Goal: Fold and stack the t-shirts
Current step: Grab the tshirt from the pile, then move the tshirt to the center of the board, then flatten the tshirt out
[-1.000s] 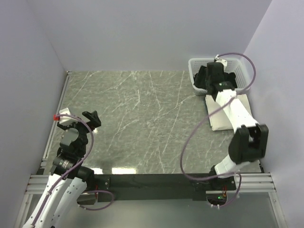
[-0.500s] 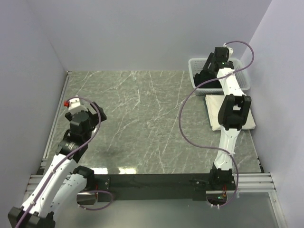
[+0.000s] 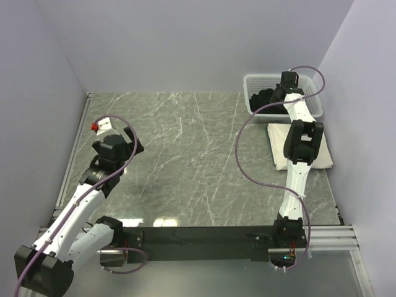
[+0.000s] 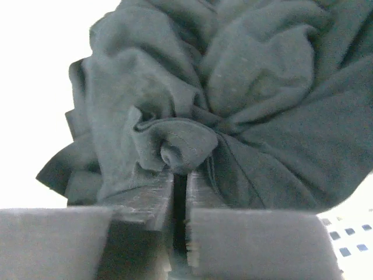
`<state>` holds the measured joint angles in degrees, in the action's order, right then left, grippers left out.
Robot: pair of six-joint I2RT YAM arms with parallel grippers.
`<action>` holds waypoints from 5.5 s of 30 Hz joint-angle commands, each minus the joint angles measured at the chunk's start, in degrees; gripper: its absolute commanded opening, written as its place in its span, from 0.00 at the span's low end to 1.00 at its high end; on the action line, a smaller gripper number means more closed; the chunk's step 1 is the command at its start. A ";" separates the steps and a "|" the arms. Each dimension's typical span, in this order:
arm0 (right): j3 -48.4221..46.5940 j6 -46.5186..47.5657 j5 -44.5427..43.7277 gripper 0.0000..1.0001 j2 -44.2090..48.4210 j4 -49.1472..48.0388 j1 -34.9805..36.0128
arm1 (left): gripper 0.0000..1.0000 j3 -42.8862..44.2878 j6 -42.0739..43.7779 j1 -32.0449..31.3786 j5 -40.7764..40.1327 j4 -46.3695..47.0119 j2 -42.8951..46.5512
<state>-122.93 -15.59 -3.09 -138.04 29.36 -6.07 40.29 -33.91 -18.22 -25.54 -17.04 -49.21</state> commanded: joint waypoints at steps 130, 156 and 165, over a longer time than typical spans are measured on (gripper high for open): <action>63.44 -16.13 27.52 0.62 36.62 -28.04 43.33 | 0.01 39.59 1.83 -3.67 26.70 7.74 -49.93; 47.08 -17.28 20.69 0.52 22.63 -24.98 55.55 | 0.01 43.56 5.79 -1.30 14.82 4.12 -48.53; 50.53 -7.18 4.16 0.00 38.87 -13.47 42.48 | 0.01 44.07 6.66 6.34 13.06 0.87 -42.56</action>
<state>-70.28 -28.38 10.31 -109.32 11.16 43.57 81.67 -28.14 -15.27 -10.57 -16.32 -97.65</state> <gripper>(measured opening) 0.011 0.024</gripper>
